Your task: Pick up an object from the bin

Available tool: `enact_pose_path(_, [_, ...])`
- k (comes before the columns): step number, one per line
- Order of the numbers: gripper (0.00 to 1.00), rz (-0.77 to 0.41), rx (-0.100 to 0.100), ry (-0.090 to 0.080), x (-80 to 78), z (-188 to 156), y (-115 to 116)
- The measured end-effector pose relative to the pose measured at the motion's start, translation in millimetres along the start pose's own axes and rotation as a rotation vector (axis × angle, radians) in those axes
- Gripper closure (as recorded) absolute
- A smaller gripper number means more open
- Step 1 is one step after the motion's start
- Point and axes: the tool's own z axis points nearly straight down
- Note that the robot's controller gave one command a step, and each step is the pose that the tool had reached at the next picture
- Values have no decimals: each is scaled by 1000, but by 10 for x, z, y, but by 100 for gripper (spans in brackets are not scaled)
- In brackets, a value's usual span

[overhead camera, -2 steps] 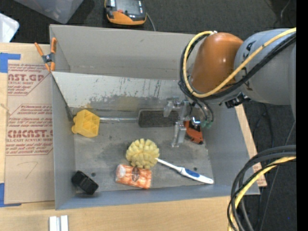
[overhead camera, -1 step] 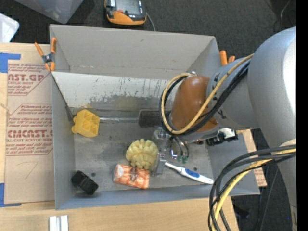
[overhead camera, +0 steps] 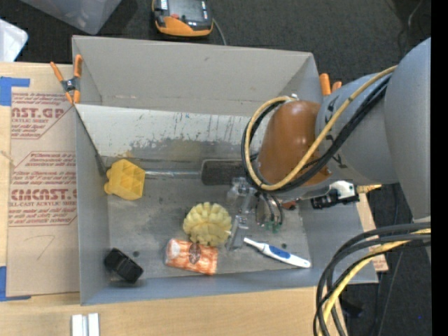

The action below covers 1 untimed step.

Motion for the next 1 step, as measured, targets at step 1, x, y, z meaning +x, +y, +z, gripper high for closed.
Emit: enact_pose_path(1, [0, -48, 2, 16, -87, 409, 17])
